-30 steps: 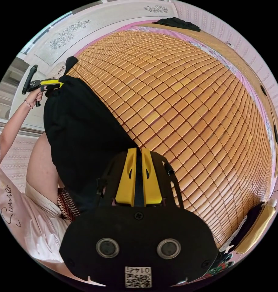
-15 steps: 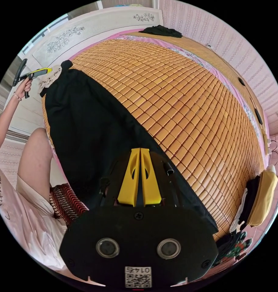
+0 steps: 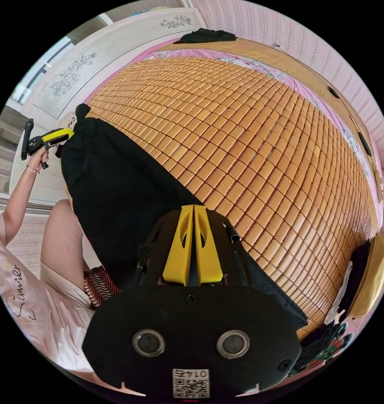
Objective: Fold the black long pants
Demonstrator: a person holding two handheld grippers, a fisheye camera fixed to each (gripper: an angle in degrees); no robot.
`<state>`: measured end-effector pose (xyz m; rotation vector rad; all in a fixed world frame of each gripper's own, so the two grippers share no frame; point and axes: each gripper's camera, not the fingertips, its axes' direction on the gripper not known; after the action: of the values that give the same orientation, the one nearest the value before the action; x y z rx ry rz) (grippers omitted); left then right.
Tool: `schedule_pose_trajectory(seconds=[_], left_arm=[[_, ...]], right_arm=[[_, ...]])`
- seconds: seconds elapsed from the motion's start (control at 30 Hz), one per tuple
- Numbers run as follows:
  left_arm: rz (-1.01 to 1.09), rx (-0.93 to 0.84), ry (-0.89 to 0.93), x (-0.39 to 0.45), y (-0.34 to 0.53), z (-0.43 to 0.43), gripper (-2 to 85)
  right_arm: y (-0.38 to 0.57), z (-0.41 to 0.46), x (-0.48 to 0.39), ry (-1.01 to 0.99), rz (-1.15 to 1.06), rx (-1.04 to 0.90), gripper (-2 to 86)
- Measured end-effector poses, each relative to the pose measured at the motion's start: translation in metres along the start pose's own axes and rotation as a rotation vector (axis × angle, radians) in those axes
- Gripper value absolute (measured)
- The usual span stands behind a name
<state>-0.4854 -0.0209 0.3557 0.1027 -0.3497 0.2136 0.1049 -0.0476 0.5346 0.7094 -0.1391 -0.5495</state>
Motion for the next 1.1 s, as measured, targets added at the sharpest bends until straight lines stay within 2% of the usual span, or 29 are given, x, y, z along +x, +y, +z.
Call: schedule_pose_trajectory(seconds=[0.07, 0.13, 0.2, 0.27, 0.33, 0.4, 0.43, 0.5, 0.57, 0.63, 0.8, 0.9, 0.97, 1.1], left_arm=[[0.082, 0.142, -0.014, 0.033, 0.005, -0.047, 2.4], [0.157, 0.212, 0.184, 0.080, 0.005, -0.073, 0.8], [0.252, 0.229, 0.454, 0.163, 0.000, -0.083, -0.3], [0.319, 0.196, 0.546, 0.223, -0.002, -0.078, -0.6], [0.371, 0.149, 0.561, 0.269, -0.003, -0.064, -0.8], [0.419, 0.020, 0.481, 0.301, -0.001, -0.034, -0.9], [0.393, 0.067, 0.497, 0.299, -0.001, -0.039, -0.9], [0.419, 0.016, 0.507, 0.304, -0.010, -0.050, -1.0], [0.416, 0.030, 0.532, 0.303, -0.014, -0.063, -1.0], [0.419, -0.011, 0.545, 0.307, -0.016, -0.063, -1.0], [0.421, -0.011, 0.539, 0.325, -0.028, -0.077, -0.7], [0.431, 0.028, 0.578, 0.332, -0.035, -0.107, 0.1], [0.470, 0.064, 0.608, 0.344, -0.038, -0.129, 1.3], [0.614, 0.116, 0.687, 0.401, -0.053, -0.170, 5.9]], right_arm=[[0.000, -0.017, -0.026, -0.013, -0.107, 0.027, -0.3], [-0.011, -0.018, -0.047, -0.035, -0.176, 0.000, -0.3], [-0.026, -0.012, -0.067, -0.021, -0.228, -0.040, -0.4], [-0.043, 0.006, -0.081, 0.096, -0.236, -0.111, -0.4], [-0.047, 0.017, -0.081, 0.147, -0.237, -0.161, -0.4], [-0.046, 0.010, -0.073, 0.133, -0.219, -0.165, -0.4], [-0.048, 0.004, -0.066, 0.094, -0.202, -0.192, -0.4], [-0.052, -0.004, -0.059, 0.051, -0.213, -0.265, -0.4], [-0.050, -0.024, -0.056, 0.079, -0.223, -0.215, -0.4], [-0.045, -0.014, -0.051, 0.096, -0.218, -0.283, -0.4], [-0.018, -0.042, -0.023, 0.017, -0.149, -0.191, -0.4], [0.037, -0.091, -0.001, -0.021, -0.056, 0.045, -0.3], [0.112, -0.138, 0.019, -0.055, 0.041, 0.205, 0.0], [0.253, -0.188, 0.061, 0.042, 0.289, 0.287, 1.1]])
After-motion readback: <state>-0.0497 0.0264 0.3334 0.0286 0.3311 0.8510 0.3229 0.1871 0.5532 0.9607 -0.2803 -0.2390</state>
